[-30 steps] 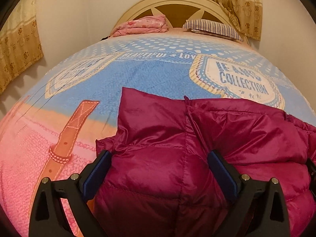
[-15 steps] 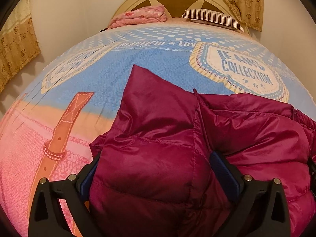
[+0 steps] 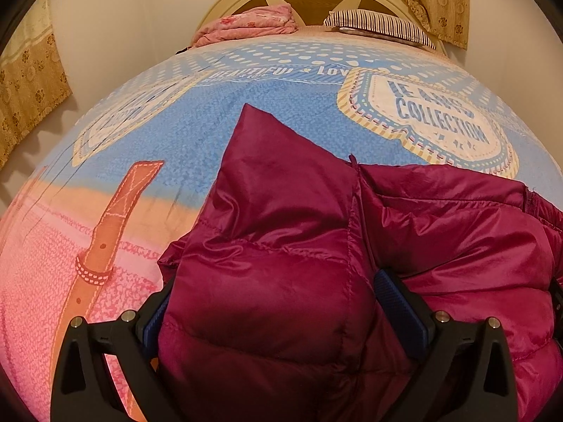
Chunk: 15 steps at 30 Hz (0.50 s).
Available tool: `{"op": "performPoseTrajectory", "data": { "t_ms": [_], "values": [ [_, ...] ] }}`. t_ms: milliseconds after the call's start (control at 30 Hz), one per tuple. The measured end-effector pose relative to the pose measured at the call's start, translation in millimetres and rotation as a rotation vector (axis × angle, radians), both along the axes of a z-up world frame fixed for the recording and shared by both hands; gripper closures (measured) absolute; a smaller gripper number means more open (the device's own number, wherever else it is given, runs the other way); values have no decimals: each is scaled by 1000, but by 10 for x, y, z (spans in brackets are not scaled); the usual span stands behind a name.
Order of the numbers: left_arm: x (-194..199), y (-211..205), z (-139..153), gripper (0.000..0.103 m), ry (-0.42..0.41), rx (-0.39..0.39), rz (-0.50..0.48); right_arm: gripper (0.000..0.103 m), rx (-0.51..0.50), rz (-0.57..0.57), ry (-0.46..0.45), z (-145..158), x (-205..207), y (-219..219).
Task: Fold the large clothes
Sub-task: 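Press the folded jacket flat with both open tools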
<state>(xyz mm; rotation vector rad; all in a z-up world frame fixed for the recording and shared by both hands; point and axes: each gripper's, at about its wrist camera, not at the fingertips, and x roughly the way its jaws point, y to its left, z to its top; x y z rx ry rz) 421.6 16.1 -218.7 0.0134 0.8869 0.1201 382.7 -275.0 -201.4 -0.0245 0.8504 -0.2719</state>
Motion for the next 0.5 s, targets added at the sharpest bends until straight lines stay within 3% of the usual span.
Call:
{"op": "performPoseTrajectory", "data": {
  "t_ms": [500],
  "values": [
    [3,-26,5,1,9,12,3,12,-18,-3,14,-21,23,11]
  ]
}}
